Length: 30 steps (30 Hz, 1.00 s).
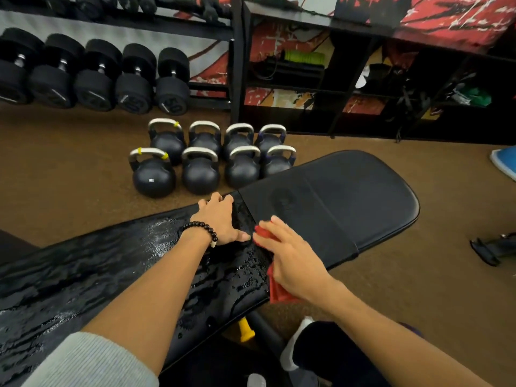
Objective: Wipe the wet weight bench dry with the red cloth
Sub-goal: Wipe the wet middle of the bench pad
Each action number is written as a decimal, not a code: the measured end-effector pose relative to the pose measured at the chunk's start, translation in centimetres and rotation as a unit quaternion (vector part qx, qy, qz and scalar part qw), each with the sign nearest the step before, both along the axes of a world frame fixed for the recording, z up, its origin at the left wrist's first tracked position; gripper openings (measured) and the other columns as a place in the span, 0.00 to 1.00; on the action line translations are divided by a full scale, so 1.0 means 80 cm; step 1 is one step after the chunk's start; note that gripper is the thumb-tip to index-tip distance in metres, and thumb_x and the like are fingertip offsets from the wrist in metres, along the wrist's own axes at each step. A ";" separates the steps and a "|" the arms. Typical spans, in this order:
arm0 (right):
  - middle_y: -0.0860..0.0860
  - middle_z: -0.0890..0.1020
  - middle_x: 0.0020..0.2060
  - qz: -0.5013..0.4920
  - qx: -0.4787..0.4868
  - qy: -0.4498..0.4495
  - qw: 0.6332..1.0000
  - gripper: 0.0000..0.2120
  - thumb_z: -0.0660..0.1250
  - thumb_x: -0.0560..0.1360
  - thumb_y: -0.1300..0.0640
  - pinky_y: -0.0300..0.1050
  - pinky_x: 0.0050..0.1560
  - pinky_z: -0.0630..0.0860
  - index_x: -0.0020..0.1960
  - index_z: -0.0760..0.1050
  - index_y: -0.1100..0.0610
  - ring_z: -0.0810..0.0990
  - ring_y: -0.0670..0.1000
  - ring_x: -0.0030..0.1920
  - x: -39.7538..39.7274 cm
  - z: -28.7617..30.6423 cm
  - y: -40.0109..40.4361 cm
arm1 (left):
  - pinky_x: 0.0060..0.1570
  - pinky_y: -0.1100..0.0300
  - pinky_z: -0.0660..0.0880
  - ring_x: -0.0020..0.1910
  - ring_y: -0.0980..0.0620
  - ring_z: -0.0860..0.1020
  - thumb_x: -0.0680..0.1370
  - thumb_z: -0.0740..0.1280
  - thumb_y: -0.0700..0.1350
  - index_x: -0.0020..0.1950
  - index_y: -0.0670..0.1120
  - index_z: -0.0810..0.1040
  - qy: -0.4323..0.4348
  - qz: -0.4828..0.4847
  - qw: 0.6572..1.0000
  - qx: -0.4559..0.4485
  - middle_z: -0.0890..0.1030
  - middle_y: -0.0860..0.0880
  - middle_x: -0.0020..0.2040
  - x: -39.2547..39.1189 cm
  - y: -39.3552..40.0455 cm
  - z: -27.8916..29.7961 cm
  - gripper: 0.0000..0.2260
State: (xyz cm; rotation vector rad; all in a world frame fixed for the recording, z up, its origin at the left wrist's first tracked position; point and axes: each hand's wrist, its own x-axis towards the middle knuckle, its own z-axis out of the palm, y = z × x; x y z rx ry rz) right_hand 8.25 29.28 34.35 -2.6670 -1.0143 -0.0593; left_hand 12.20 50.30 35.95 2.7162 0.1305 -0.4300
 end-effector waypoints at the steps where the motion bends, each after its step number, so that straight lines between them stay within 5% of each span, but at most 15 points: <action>1: 0.56 0.73 0.71 0.011 -0.005 -0.007 1.000 0.27 0.64 0.70 0.67 0.55 0.74 0.60 0.69 0.75 0.57 0.65 0.61 0.75 -0.013 -0.003 -0.012 | 0.67 0.42 0.69 0.70 0.37 0.62 0.66 0.76 0.64 0.75 0.47 0.61 -0.002 0.000 1.000 0.002 0.63 0.45 0.71 0.000 -0.001 0.000 0.45; 5: 0.57 0.67 0.75 -0.011 -0.018 -0.001 1.000 0.28 0.57 0.74 0.64 0.58 0.77 0.54 0.74 0.70 0.57 0.59 0.63 0.77 0.028 0.004 0.012 | 0.68 0.42 0.67 0.70 0.37 0.61 0.66 0.76 0.64 0.76 0.48 0.59 0.001 -0.002 1.000 0.003 0.63 0.44 0.71 0.003 0.000 -0.002 0.46; 9: 0.57 0.59 0.78 -0.071 -0.054 0.004 0.996 0.32 0.68 0.76 0.60 0.62 0.77 0.52 0.77 0.62 0.57 0.51 0.62 0.78 0.102 0.017 0.073 | 0.70 0.43 0.66 0.71 0.37 0.62 0.67 0.76 0.63 0.79 0.49 0.56 0.003 -0.002 1.000 0.004 0.62 0.43 0.73 0.000 0.000 0.000 0.48; 13: 0.57 0.62 0.76 -0.074 -0.034 0.009 0.997 0.31 0.68 0.75 0.61 0.61 0.76 0.56 0.76 0.64 0.59 0.53 0.63 0.77 0.077 0.012 0.070 | 0.70 0.43 0.66 0.71 0.37 0.62 0.67 0.76 0.63 0.78 0.50 0.57 0.002 -0.001 1.000 0.000 0.62 0.43 0.73 -0.001 0.000 0.000 0.47; 17: 0.53 0.64 0.77 0.005 0.003 0.006 1.000 0.30 0.61 0.74 0.67 0.54 0.78 0.47 0.76 0.68 0.55 0.55 0.60 0.79 -0.006 0.001 -0.004 | 0.69 0.42 0.67 0.71 0.37 0.61 0.67 0.76 0.62 0.77 0.51 0.58 0.000 0.004 1.000 -0.011 0.61 0.44 0.72 -0.001 0.000 -0.001 0.46; 19: 0.55 0.69 0.75 0.003 -0.002 -0.013 1.000 0.30 0.59 0.71 0.67 0.60 0.76 0.52 0.73 0.72 0.54 0.62 0.62 0.77 -0.001 0.002 -0.034 | 0.68 0.41 0.68 0.71 0.37 0.60 0.67 0.77 0.62 0.77 0.52 0.58 0.001 0.007 1.000 -0.017 0.61 0.45 0.72 -0.001 -0.001 0.000 0.45; 26: 0.59 0.62 0.76 -0.203 -0.029 -0.021 0.978 0.29 0.69 0.75 0.59 0.64 0.75 0.56 0.74 0.66 0.58 0.55 0.64 0.75 0.142 0.033 0.023 | 0.69 0.41 0.67 0.71 0.37 0.60 0.68 0.76 0.61 0.80 0.55 0.54 0.004 0.006 1.000 -0.017 0.61 0.44 0.72 -0.004 -0.002 0.001 0.47; 30: 0.58 0.65 0.75 -0.098 -0.012 -0.008 0.995 0.31 0.69 0.73 0.60 0.59 0.76 0.57 0.75 0.66 0.60 0.56 0.64 0.76 0.082 0.008 0.056 | 0.69 0.41 0.67 0.71 0.37 0.60 0.67 0.76 0.63 0.80 0.56 0.53 0.003 -0.002 1.000 -0.009 0.60 0.44 0.73 -0.001 0.000 -0.001 0.48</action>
